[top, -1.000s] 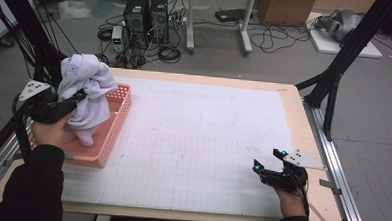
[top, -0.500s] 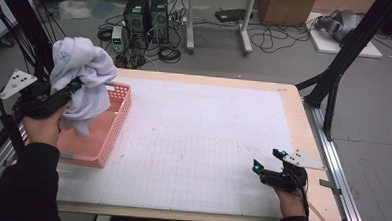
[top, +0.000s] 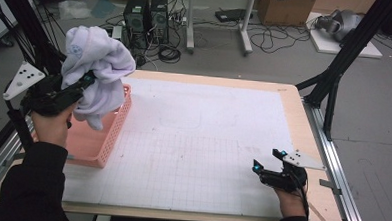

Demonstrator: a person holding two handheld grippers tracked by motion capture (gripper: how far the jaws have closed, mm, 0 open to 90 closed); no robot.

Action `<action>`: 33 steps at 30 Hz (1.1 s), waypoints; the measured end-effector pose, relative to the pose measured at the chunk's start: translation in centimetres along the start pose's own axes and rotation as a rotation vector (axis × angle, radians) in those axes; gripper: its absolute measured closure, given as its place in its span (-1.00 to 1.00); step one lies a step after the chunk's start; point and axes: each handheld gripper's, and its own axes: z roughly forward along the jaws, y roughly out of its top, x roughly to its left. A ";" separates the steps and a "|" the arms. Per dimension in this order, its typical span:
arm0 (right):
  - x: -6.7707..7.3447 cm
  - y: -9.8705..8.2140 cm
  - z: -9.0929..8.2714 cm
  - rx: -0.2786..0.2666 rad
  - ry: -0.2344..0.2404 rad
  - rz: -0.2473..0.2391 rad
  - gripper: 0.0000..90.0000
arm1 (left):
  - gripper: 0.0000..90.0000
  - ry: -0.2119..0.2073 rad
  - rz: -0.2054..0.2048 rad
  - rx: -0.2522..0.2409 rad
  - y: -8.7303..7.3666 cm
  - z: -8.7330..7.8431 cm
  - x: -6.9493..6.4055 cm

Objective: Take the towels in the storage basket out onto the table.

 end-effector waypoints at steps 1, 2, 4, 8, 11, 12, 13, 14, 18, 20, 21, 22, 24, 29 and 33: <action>0.0 0.0 0.0 -0.003 -0.001 -0.003 -0.65 | 0.35 -0.011 -0.001 -0.005 0.2 0.1 -0.4; -0.1 0.0 0.0 -0.003 -0.002 -0.004 -0.65 | 0.35 -0.011 -0.001 -0.005 0.2 0.1 -0.4; -0.1 0.0 0.0 -0.005 -0.004 -0.005 -0.65 | 0.35 -0.032 0.005 -0.011 0.5 0.4 -1.0; -0.1 0.0 0.0 -0.004 -0.003 -0.007 -0.65 | 0.35 -0.076 0.000 -0.026 0.7 0.9 -2.4; -0.1 0.0 0.0 -0.004 -0.001 -0.006 -0.65 | 0.35 -0.129 0.002 -0.018 0.4 1.5 -3.8; 0.0 0.0 0.0 -0.005 0.000 0.001 -0.65 | 0.35 -0.129 0.002 -0.018 0.4 1.5 -3.8; -0.1 0.0 0.0 -0.004 -0.002 -0.006 -0.65 | 0.35 -0.154 0.003 -0.018 0.4 1.9 -4.6; -0.1 0.0 0.0 -0.004 0.000 -0.004 -0.65 | 0.35 -0.154 0.003 -0.018 0.4 1.9 -4.6; 0.0 0.0 0.0 -0.006 0.003 0.006 -0.65 | 0.35 -0.207 0.001 -0.014 0.1 2.7 -6.3; -0.1 0.0 0.0 -0.008 0.000 -0.002 -0.65 | 0.35 -0.232 -0.003 -0.013 -0.1 3.1 -7.1; -0.1 0.0 0.0 -0.006 -0.001 -0.005 -0.65 | 0.35 -0.244 -0.006 -0.013 -0.2 3.2 -7.5; -0.1 0.0 0.0 -0.005 0.000 -0.002 -0.65 | 0.35 -0.269 -0.009 -0.010 -0.6 3.6 -8.3; -0.1 0.0 0.0 -0.005 0.000 -0.002 -0.65 | 0.35 -0.292 -0.007 0.000 -1.2 4.2 -9.2; -0.1 0.0 0.0 -0.005 -0.001 -0.006 -0.65 | 0.34 -0.351 -0.017 0.051 -3.4 5.9 -11.6; -0.1 0.0 -0.1 -0.003 -0.001 0.001 -0.65 | 0.34 -0.372 -0.021 0.093 -5.0 7.1 -13.0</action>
